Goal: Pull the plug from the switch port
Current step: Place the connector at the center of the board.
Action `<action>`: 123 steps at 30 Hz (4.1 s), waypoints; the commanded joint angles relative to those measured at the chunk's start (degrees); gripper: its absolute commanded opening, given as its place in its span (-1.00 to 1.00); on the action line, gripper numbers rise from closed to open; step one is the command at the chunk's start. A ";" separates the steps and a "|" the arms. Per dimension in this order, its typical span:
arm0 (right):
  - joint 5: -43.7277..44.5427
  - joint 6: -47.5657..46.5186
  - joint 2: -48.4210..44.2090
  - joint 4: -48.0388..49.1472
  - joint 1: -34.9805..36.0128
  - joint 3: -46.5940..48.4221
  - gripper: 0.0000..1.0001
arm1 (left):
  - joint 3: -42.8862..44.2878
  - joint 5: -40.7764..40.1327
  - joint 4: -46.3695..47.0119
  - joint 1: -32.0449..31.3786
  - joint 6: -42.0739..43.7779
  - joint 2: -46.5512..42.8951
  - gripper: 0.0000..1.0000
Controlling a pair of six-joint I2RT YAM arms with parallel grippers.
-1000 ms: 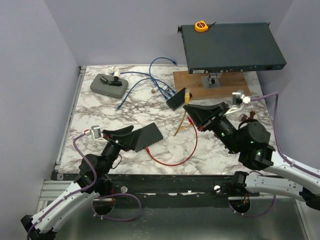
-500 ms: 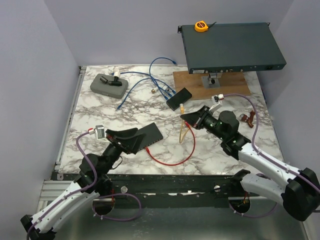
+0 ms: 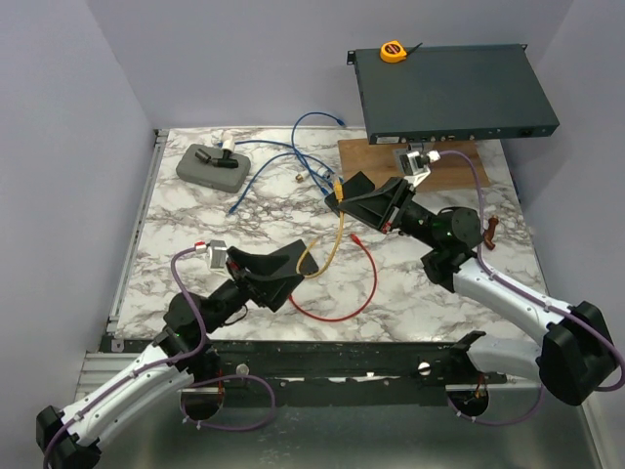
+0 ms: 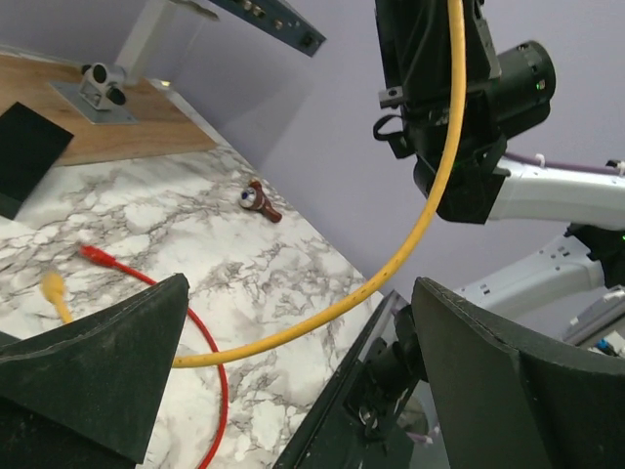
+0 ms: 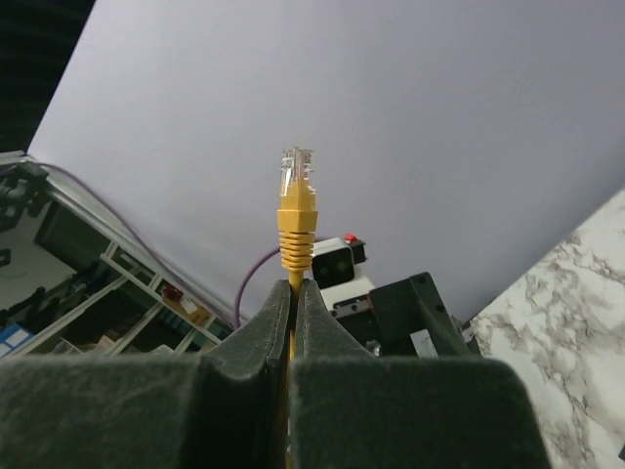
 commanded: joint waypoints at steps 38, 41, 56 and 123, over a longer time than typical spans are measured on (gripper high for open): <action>-3.48 -6.07 -3.99 -13.03 -0.07 2.84 -0.99 | 13.22 8.76 8.61 -8.43 21.05 26.07 0.19; -3.22 -6.60 -4.30 -13.58 -0.07 2.62 -0.99 | 13.22 8.85 8.66 -8.54 20.81 26.60 0.08; -3.30 -8.41 -5.65 -15.76 -0.07 2.31 -0.99 | 14.10 10.87 11.16 -9.65 19.73 30.48 -0.68; 26.86 -34.73 -27.43 -58.39 -0.12 -12.23 0.71 | 48.72 -27.56 -56.01 35.93 17.72 75.13 -0.89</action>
